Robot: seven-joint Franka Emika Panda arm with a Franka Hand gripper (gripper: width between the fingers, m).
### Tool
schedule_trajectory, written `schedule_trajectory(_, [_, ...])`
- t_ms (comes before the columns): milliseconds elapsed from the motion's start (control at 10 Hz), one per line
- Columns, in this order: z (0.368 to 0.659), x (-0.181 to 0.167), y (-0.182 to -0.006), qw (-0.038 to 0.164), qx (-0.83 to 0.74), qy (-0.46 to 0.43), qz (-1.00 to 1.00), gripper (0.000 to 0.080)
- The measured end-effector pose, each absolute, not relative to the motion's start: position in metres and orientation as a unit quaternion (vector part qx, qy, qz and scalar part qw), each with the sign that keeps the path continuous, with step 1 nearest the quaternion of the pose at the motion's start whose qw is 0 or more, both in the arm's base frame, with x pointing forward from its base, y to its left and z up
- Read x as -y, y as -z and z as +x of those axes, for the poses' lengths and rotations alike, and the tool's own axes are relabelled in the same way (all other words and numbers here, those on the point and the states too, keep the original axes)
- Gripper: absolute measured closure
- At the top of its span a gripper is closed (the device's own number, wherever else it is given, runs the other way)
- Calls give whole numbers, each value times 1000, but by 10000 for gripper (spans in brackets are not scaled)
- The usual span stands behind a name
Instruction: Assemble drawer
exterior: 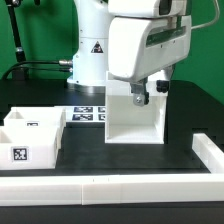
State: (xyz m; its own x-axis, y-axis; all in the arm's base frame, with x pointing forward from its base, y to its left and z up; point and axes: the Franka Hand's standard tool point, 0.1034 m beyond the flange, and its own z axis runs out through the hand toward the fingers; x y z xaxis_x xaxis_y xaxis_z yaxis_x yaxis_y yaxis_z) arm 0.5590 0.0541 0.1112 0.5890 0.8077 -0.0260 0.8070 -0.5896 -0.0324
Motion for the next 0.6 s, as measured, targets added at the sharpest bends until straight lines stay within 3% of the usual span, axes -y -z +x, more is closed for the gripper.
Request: schedule_trajectory(600, [558,-55,-112,8,446,-18,-895,150])
